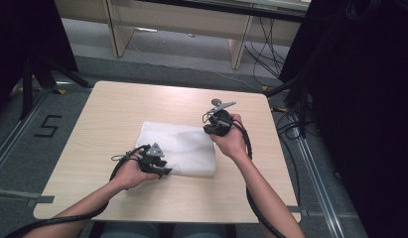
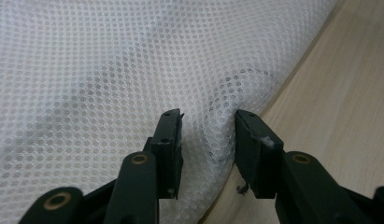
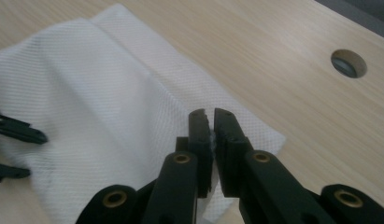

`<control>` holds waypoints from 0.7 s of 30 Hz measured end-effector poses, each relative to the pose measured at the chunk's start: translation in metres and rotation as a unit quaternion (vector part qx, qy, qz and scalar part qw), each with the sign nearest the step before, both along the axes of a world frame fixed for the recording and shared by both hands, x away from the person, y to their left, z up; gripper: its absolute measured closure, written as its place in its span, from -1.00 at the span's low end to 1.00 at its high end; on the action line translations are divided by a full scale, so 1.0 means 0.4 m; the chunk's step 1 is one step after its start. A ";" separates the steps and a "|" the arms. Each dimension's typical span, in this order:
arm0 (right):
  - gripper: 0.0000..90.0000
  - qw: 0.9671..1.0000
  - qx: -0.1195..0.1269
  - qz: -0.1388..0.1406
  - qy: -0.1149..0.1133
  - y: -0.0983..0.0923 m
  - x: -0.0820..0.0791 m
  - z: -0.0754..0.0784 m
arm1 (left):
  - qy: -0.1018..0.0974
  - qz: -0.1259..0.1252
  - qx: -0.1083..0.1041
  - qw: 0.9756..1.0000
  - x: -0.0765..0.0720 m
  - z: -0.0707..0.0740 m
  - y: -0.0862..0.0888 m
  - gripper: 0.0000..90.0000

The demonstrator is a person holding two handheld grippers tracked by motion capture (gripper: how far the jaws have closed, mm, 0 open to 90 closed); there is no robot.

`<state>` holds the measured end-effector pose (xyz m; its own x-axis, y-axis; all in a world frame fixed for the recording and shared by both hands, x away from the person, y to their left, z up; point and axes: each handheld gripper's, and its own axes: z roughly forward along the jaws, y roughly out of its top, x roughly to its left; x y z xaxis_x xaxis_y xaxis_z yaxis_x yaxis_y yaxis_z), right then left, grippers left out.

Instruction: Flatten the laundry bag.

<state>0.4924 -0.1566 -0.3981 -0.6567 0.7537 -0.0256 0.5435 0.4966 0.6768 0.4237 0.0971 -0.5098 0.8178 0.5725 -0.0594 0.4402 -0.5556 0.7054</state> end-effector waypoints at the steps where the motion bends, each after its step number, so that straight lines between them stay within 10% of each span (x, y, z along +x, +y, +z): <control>1: 0.93 1.000 0.000 0.000 0.000 0.000 0.000 0.000 | -0.002 0.004 0.002 1.000 0.000 0.000 0.000 0.37; 9: 0.94 0.998 0.021 0.053 0.006 0.018 -0.092 0.028 | 0.003 0.007 0.001 1.000 -0.001 0.001 -0.005 0.40; 11: 0.94 0.994 0.024 0.106 -0.002 0.022 -0.114 0.023 | 0.004 0.009 0.000 1.000 -0.002 0.001 -0.006 0.40; 21: 0.94 0.991 0.028 0.113 0.067 0.008 -0.187 -0.043 | 0.008 0.018 -0.005 1.000 -0.003 0.000 -0.005 0.39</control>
<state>0.4175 -0.1534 -0.4153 -0.8038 0.5843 0.1120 0.5098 0.5794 0.6359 0.4224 0.0951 -0.5098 0.7960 0.6002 -0.0790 0.4713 -0.5325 0.7030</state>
